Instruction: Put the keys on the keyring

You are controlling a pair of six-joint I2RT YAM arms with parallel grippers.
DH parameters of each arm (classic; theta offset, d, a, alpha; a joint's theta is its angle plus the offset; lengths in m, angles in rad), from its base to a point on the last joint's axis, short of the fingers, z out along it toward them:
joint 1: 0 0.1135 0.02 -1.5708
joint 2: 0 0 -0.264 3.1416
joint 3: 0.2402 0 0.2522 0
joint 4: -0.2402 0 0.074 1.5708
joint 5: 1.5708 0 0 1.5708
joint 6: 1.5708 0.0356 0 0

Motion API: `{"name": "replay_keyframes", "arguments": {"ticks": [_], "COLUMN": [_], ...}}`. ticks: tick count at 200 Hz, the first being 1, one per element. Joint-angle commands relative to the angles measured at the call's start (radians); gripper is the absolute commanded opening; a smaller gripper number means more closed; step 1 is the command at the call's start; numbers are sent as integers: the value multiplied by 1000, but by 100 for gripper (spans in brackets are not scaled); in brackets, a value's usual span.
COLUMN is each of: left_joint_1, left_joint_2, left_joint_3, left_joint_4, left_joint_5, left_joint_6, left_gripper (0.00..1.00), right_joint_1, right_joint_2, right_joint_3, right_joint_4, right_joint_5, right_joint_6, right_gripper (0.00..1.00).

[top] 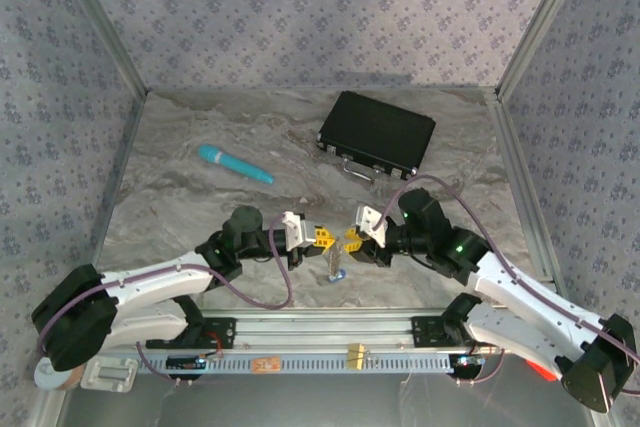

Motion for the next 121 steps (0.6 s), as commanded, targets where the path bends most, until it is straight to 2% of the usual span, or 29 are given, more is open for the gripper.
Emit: {"name": "replay_keyframes", "arguments": {"ticks": [1,62,121], "left_joint_1": [-6,-6,-7], "left_joint_2": [3,3,-1], "left_joint_3": [10,13,14], "left_joint_4": [55,51,50], "left_joint_5": [34,40,42], "left_joint_6": [1,1,-1], "left_gripper": [0,0,0], "right_joint_1": [-13,-24,-16], "right_joint_2": [-31,-38,29], "right_joint_3": [-12,-23,-11], "right_joint_4": [34,70,135], "right_joint_5": [-26,-28,-105], "right_joint_6": [19,30,43], "right_gripper": [27,26,27]}}
